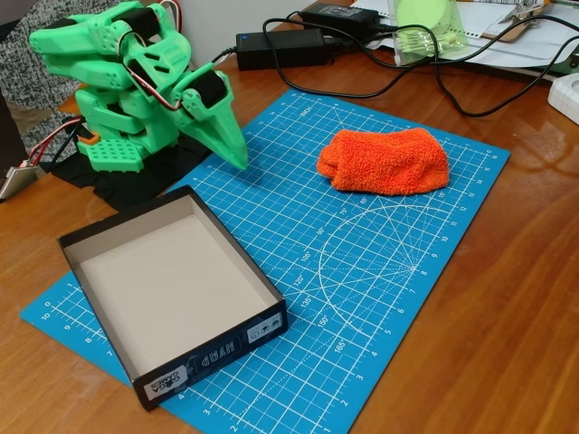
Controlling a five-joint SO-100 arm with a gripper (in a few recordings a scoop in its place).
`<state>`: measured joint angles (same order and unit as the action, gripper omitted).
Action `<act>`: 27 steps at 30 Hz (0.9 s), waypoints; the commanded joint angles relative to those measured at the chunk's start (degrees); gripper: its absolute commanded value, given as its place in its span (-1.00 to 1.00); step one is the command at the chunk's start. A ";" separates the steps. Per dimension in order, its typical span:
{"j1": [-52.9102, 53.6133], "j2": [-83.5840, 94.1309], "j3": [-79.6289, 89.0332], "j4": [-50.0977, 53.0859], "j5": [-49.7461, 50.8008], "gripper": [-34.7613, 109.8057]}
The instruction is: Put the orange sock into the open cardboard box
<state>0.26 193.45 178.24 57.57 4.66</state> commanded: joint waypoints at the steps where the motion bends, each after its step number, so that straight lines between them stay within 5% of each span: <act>1: -0.44 0.44 -0.18 0.26 0.70 -0.52; 8: -2.90 -8.17 -3.87 -4.48 -2.20 -0.52; 17: -6.59 -51.06 -45.97 -5.89 -25.75 -0.48; 27: -8.00 -85.61 -82.44 -5.80 -75.41 -0.31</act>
<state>-7.03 113.99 104.85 48.96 -55.02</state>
